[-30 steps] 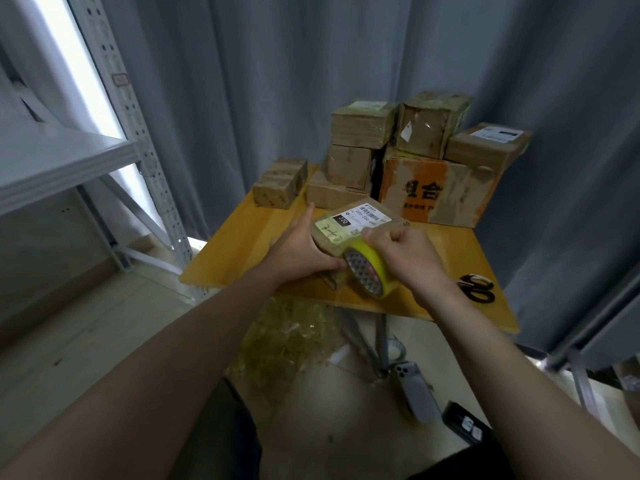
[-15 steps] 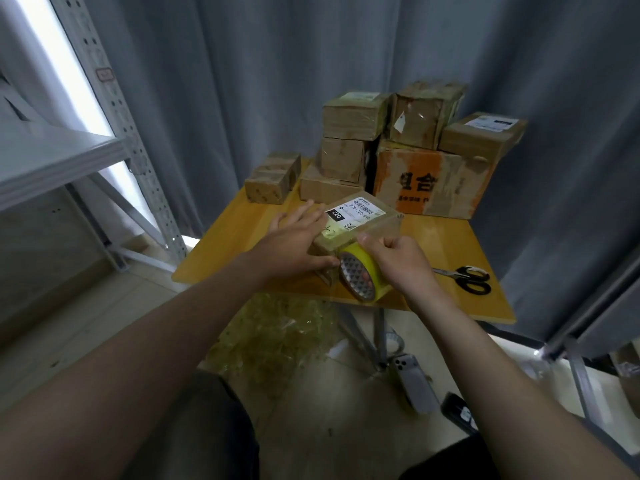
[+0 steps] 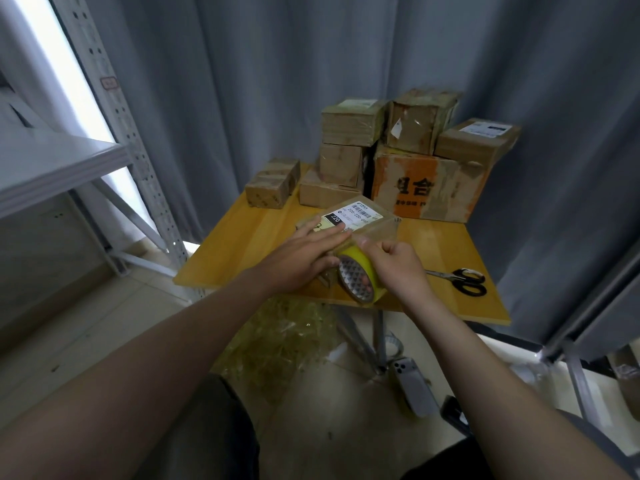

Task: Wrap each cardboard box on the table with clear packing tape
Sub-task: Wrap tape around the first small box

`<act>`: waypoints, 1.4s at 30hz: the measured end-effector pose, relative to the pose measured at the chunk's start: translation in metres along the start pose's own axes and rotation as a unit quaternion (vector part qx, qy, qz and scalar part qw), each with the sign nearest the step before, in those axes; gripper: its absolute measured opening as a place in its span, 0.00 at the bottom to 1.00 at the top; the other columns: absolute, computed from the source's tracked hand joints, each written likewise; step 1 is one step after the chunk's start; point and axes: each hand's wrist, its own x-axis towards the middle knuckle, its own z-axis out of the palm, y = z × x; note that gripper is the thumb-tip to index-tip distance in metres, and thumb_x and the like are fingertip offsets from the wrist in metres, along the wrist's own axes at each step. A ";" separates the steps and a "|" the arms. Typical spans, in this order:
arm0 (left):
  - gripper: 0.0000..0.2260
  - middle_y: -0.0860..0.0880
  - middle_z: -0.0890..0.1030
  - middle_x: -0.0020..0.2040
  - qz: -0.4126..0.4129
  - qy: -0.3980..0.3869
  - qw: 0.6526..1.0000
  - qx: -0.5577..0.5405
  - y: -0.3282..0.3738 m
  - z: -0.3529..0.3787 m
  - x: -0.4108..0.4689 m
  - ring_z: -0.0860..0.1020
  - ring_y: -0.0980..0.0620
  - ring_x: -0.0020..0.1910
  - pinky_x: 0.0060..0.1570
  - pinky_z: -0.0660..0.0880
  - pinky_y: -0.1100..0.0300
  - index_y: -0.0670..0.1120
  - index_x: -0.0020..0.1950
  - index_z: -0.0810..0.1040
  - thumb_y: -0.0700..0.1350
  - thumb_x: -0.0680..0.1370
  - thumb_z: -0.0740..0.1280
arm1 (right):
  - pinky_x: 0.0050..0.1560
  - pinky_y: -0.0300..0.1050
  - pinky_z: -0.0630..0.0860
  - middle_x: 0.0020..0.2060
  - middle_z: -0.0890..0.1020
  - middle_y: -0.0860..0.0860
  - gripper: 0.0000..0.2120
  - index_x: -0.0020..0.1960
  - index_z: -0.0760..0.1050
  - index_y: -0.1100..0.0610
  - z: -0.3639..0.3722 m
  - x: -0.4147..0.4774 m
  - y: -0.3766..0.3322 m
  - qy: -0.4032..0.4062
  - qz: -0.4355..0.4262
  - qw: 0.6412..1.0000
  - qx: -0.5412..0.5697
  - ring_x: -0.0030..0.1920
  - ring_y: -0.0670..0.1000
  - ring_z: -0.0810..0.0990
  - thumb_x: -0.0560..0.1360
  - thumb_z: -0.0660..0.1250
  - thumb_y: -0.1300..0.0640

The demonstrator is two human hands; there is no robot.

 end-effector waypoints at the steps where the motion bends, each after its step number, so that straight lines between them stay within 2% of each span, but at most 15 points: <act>1: 0.25 0.63 0.55 0.82 -0.005 0.010 1.000 -0.005 0.000 0.001 -0.001 0.45 0.53 0.82 0.76 0.57 0.35 0.62 0.82 0.55 0.58 0.85 0.57 | 0.35 0.45 0.69 0.27 0.77 0.49 0.21 0.33 0.75 0.54 -0.001 -0.001 -0.001 -0.004 -0.001 1.000 0.001 0.29 0.45 0.74 0.80 0.68 0.43; 6: 0.22 0.70 0.62 0.76 -0.005 0.050 0.999 -0.019 -0.002 0.001 -0.005 0.58 0.56 0.75 0.72 0.61 0.38 0.66 0.78 0.62 0.63 0.84 0.51 | 0.58 0.53 0.78 0.44 0.88 0.51 0.12 0.47 0.86 0.56 -0.017 -0.002 -0.015 -0.038 -0.024 0.995 0.087 0.51 0.53 0.85 0.80 0.71 0.48; 7: 0.19 0.71 0.64 0.72 0.001 0.060 0.998 -0.025 -0.005 0.001 -0.006 0.59 0.58 0.72 0.71 0.62 0.38 0.66 0.76 0.66 0.62 0.85 0.52 | 0.57 0.51 0.80 0.44 0.88 0.51 0.11 0.48 0.86 0.58 -0.020 -0.002 -0.019 -0.055 -0.041 0.991 0.116 0.50 0.51 0.86 0.80 0.70 0.51; 9: 0.17 0.71 0.68 0.67 0.016 0.081 0.996 -0.041 -0.011 -0.001 -0.006 0.62 0.58 0.69 0.69 0.64 0.38 0.65 0.72 0.70 0.62 0.85 0.51 | 0.44 0.42 0.82 0.38 0.87 0.50 0.08 0.47 0.82 0.62 -0.021 -0.004 -0.027 -0.097 -0.059 0.980 0.166 0.39 0.45 0.85 0.81 0.68 0.59; 11: 0.21 0.68 0.68 0.71 0.009 0.077 0.995 -0.054 -0.015 -0.003 -0.005 0.62 0.56 0.70 0.70 0.63 0.38 0.65 0.74 0.68 0.65 0.83 0.50 | 0.35 0.35 0.78 0.33 0.85 0.49 0.07 0.44 0.80 0.61 -0.018 -0.002 -0.026 -0.114 -0.072 0.975 0.175 0.33 0.43 0.83 0.81 0.67 0.63; 13: 0.26 0.67 0.62 0.78 -0.011 0.036 0.999 -0.032 -0.017 -0.004 -0.004 0.56 0.54 0.76 0.74 0.56 0.37 0.66 0.78 0.62 0.69 0.80 0.52 | 0.36 0.35 0.77 0.33 0.84 0.48 0.09 0.41 0.78 0.58 -0.015 -0.002 -0.020 -0.091 -0.073 0.979 0.168 0.34 0.43 0.82 0.80 0.69 0.62; 16: 0.35 0.68 0.53 0.80 -0.007 -0.011 0.999 -0.040 -0.022 -0.001 -0.004 0.48 0.49 0.82 0.77 0.52 0.36 0.71 0.78 0.57 0.71 0.74 0.67 | 0.37 0.39 0.75 0.34 0.83 0.49 0.10 0.40 0.78 0.56 -0.012 -0.007 0.007 -0.064 -0.062 0.985 0.148 0.36 0.47 0.81 0.80 0.70 0.56; 20: 0.35 0.64 0.63 0.78 0.017 0.051 0.983 -0.173 -0.029 0.002 -0.001 0.61 0.61 0.77 0.75 0.66 0.47 0.63 0.76 0.70 0.59 0.70 0.79 | 0.32 0.35 0.71 0.27 0.80 0.46 0.16 0.37 0.78 0.55 0.000 -0.023 0.026 -0.072 -0.069 0.987 0.125 0.29 0.42 0.76 0.83 0.67 0.54; 23: 0.34 0.66 0.70 0.73 -0.014 0.110 0.965 -0.236 -0.025 0.000 0.000 0.66 0.65 0.73 0.74 0.69 0.49 0.60 0.72 0.77 0.56 0.67 0.82 | 0.40 0.44 0.74 0.34 0.84 0.55 0.16 0.40 0.83 0.55 -0.003 -0.018 0.016 -0.052 -0.072 0.985 0.150 0.36 0.49 0.80 0.76 0.70 0.43; 28: 0.29 0.56 0.79 0.67 -0.053 0.187 0.897 -0.396 -0.006 -0.018 0.009 0.79 0.57 0.64 0.59 0.80 0.59 0.57 0.67 0.81 0.56 0.66 0.81 | 0.48 0.50 0.80 0.41 0.87 0.50 0.09 0.47 0.87 0.52 -0.019 -0.001 -0.022 -0.014 -0.122 0.958 0.260 0.43 0.51 0.85 0.76 0.69 0.51; 33: 0.20 0.48 0.84 0.55 -0.231 0.110 0.851 -0.459 0.008 -0.016 0.010 0.86 0.49 0.45 0.36 0.83 0.53 0.49 0.68 0.80 0.58 0.79 0.69 | 0.41 0.38 0.80 0.38 0.87 0.44 0.04 0.57 0.79 0.56 -0.003 0.021 -0.058 -0.023 -0.138 0.970 0.200 0.41 0.44 0.86 0.83 0.66 0.59; 35: 0.19 0.48 0.83 0.59 -0.247 0.083 0.835 -0.485 0.005 -0.015 0.005 0.86 0.45 0.51 0.41 0.85 0.48 0.46 0.66 0.79 0.56 0.81 0.67 | 0.45 0.43 0.82 0.40 0.88 0.47 0.07 0.58 0.79 0.58 0.011 0.031 -0.060 -0.020 -0.114 0.982 0.150 0.43 0.47 0.88 0.84 0.66 0.55; 38: 0.29 0.55 0.76 0.68 -0.178 0.050 0.897 -0.401 -0.010 -0.018 0.000 0.80 0.52 0.61 0.52 0.82 0.55 0.49 0.77 0.70 0.57 0.78 0.71 | 0.53 0.54 0.84 0.42 0.89 0.51 0.09 0.57 0.80 0.56 0.018 0.041 -0.062 -0.006 -0.090 0.988 0.128 0.45 0.53 0.88 0.84 0.65 0.51; 40: 0.46 0.58 0.68 0.75 -0.129 0.020 0.925 -0.358 -0.012 -0.018 0.002 0.71 0.55 0.71 0.64 0.75 0.57 0.53 0.82 0.60 0.61 0.69 0.78 | 0.51 0.49 0.84 0.40 0.89 0.49 0.09 0.56 0.80 0.56 0.018 0.045 -0.061 -0.003 -0.085 0.988 0.133 0.43 0.50 0.88 0.84 0.65 0.51; 42: 0.53 0.59 0.66 0.76 -0.102 0.026 0.934 -0.340 -0.002 -0.015 0.008 0.65 0.59 0.73 0.69 0.68 0.60 0.54 0.82 0.57 0.60 0.63 0.81 | 0.42 0.36 0.80 0.36 0.87 0.44 0.09 0.56 0.81 0.55 0.017 0.047 -0.060 0.007 -0.087 0.988 0.128 0.39 0.41 0.86 0.84 0.65 0.52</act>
